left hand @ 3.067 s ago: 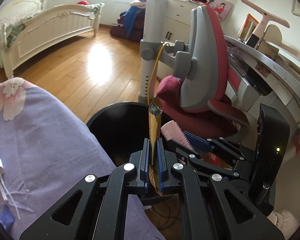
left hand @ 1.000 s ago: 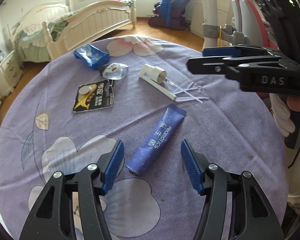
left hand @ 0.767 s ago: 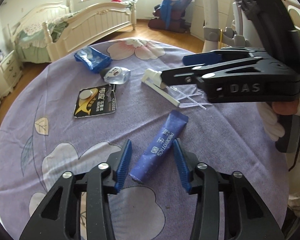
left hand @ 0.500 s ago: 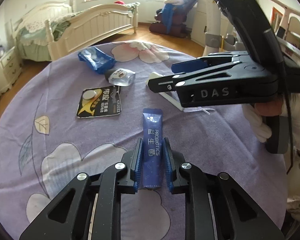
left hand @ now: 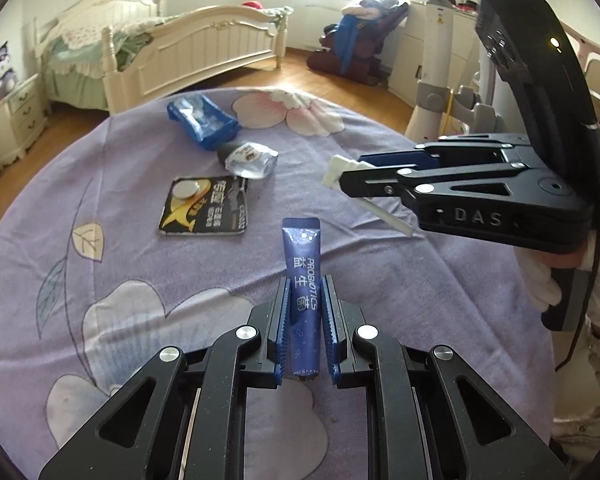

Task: Collect trash
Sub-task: 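Carry the blue sachet and spray bottle over the bin and open both tools, then move both open tools back over the table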

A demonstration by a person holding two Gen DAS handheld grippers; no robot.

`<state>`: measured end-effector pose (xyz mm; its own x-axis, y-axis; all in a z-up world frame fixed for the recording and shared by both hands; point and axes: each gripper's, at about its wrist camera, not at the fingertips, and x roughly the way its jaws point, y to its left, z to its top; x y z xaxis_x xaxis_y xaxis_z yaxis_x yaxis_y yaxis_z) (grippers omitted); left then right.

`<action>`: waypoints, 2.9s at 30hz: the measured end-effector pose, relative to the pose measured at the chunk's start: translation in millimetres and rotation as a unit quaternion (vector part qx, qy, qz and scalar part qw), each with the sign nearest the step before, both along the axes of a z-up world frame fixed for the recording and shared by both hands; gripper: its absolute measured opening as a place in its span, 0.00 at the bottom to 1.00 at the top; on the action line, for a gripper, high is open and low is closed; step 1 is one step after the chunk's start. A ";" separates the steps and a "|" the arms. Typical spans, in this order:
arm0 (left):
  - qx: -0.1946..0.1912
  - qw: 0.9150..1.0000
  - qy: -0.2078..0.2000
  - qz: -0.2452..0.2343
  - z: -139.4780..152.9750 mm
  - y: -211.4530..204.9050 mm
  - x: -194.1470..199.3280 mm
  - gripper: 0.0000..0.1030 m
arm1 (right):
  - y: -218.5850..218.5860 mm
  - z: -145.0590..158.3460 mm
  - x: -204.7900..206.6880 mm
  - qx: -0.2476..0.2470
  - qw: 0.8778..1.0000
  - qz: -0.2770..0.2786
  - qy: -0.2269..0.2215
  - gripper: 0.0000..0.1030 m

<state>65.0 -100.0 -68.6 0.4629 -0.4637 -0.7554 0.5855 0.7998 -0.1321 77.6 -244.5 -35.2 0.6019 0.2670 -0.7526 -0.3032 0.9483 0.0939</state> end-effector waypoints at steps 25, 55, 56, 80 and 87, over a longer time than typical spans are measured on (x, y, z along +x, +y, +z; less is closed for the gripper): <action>-0.069 0.992 -0.008 -0.107 32.2 -159.1 -33.4 0.16 | -164.4 5.4 -107.1 0.005 0.968 -0.223 -0.110 0.23; -0.081 0.983 0.075 -0.144 -4.8 -258.4 -14.6 0.16 | -237.0 -46.5 -120.0 0.018 0.956 -0.288 -0.053 0.23; -0.081 0.983 0.075 -0.145 -5.6 -259.9 -14.6 0.16 | -237.9 -46.7 -120.2 0.017 0.956 -0.288 -0.053 0.23; -0.058 0.996 0.004 -0.065 15.0 -212.9 -12.8 0.75 | -225.7 -39.5 -116.9 0.023 0.960 -0.273 -0.048 0.61; -0.043 0.999 -0.008 0.006 19.0 -156.7 6.4 0.75 | -203.3 -29.0 -107.1 0.016 0.967 -0.249 -0.053 0.61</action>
